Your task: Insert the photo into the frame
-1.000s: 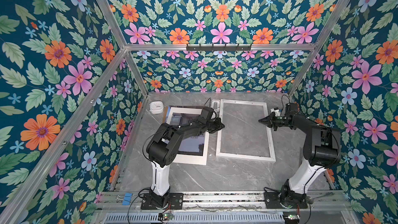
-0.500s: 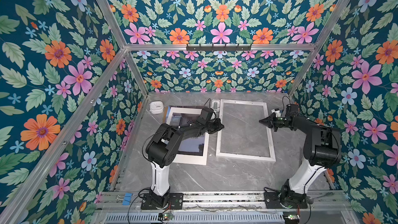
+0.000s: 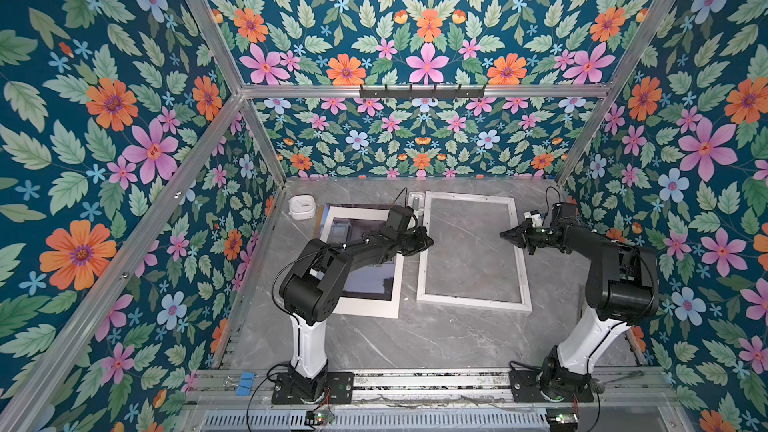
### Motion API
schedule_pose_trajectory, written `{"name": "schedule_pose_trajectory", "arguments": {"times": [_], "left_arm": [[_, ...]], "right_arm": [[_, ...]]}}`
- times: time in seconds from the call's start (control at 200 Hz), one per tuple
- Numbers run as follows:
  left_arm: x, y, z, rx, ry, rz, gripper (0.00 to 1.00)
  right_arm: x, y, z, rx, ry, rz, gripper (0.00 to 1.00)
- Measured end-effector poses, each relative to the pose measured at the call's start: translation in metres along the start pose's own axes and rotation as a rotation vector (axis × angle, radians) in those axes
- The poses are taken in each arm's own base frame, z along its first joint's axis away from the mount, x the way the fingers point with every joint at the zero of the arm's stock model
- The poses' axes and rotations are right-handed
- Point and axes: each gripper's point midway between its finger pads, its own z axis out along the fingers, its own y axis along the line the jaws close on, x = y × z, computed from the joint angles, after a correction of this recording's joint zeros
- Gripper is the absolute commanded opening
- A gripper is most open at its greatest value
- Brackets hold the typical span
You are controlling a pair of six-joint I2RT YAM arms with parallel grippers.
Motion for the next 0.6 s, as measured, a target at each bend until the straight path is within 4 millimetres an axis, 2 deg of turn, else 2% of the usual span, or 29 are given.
{"name": "schedule_pose_trajectory", "arguments": {"times": [0.6], "left_arm": [[-0.001,0.006,0.001,-0.021,-0.012,0.018,0.0]], "right_arm": [[-0.004,-0.01,0.007,0.006,0.001,0.021,0.0]]}}
